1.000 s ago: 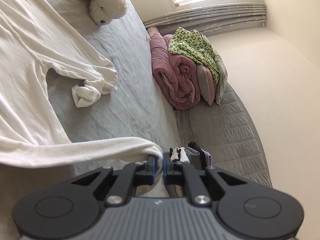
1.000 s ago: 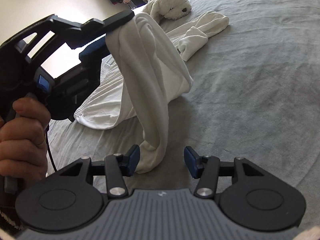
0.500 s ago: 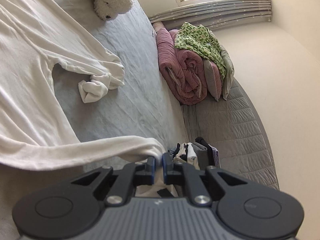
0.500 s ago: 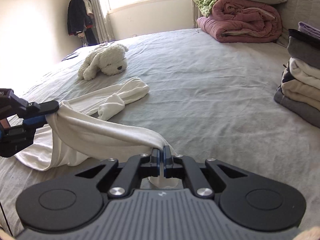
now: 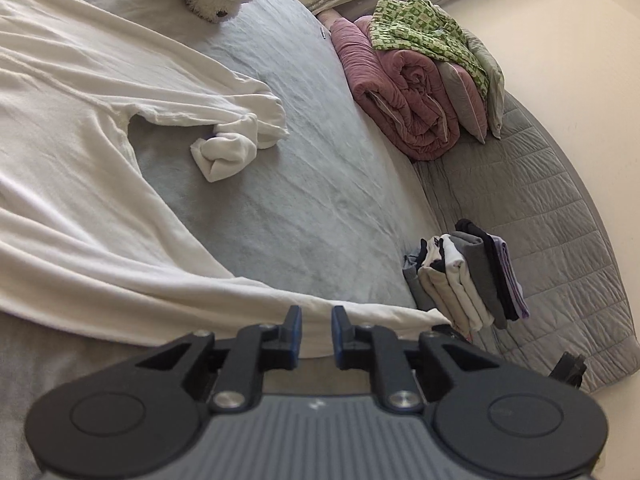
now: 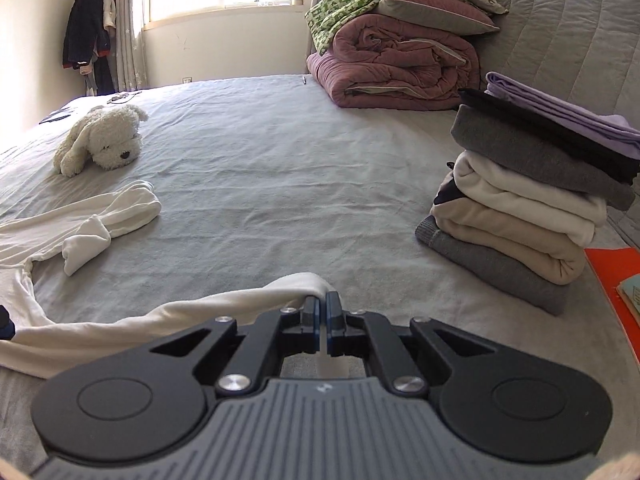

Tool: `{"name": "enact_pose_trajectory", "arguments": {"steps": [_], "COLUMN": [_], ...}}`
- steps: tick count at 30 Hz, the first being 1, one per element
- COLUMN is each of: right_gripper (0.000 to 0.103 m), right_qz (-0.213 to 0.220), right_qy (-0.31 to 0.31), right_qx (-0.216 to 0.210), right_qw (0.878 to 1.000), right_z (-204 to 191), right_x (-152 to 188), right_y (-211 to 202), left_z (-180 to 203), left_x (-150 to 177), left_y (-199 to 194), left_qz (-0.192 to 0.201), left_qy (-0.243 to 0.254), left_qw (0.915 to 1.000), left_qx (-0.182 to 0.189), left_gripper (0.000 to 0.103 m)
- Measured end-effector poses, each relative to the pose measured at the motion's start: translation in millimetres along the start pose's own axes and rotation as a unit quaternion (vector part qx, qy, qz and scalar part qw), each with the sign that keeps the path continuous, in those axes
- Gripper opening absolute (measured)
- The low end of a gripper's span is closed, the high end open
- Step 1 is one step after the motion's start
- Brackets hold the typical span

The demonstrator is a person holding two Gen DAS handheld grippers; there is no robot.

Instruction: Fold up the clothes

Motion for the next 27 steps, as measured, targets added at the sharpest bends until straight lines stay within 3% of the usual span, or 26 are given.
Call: {"name": "enact_pose_trajectory", "arguments": {"steps": [5,10,13,16,21,27], "right_gripper": [0.009,0.017,0.031,0.032,0.032,0.032], "right_qz": [-0.019,-0.014,-0.015,-0.022,-0.071,-0.135], "right_qy": [-0.003,0.037,0.067,0.085,0.131,0.210], "right_qx": [-0.004,0.015,0.018,0.009,-0.058,-0.153], "right_qw": [1.000,0.999,0.997,0.996,0.987,0.956], "right_z": [1.6,20.1,32.2,39.7,41.6,31.3], "right_x": [-2.2,-6.2,-7.6,-6.6,5.1,25.1], "right_y": [24.6,40.0,42.1,38.6,33.7,37.7], "left_z": [-14.3,-18.4,-19.4,-21.7,-32.7,-52.4], "left_x": [1.3,3.2,4.4,5.3,8.0,11.9], "left_y": [0.8,-2.9,-8.0,-17.2,-44.1,-75.7], "left_qz": [-0.010,-0.012,-0.010,-0.005,0.022,0.055], "left_qy": [0.004,0.011,0.015,0.019,0.021,0.008], "left_qw": [0.9989,0.9979,0.9975,0.9969,0.9947,0.9894], "left_qx": [-0.046,-0.062,-0.068,-0.077,-0.098,-0.134], "left_gripper": [0.017,0.022,0.025,0.027,0.027,0.027]}}
Point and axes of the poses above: each gripper's, at about its wrist camera, not at the fingertips, and y roughly the way its jaws point, z to its right, x to its underside, the point moved 1 cm from there along y, roughly the way its jaws point, and after that the axes turned 2 degrees about -z, right-handed, at the moved point
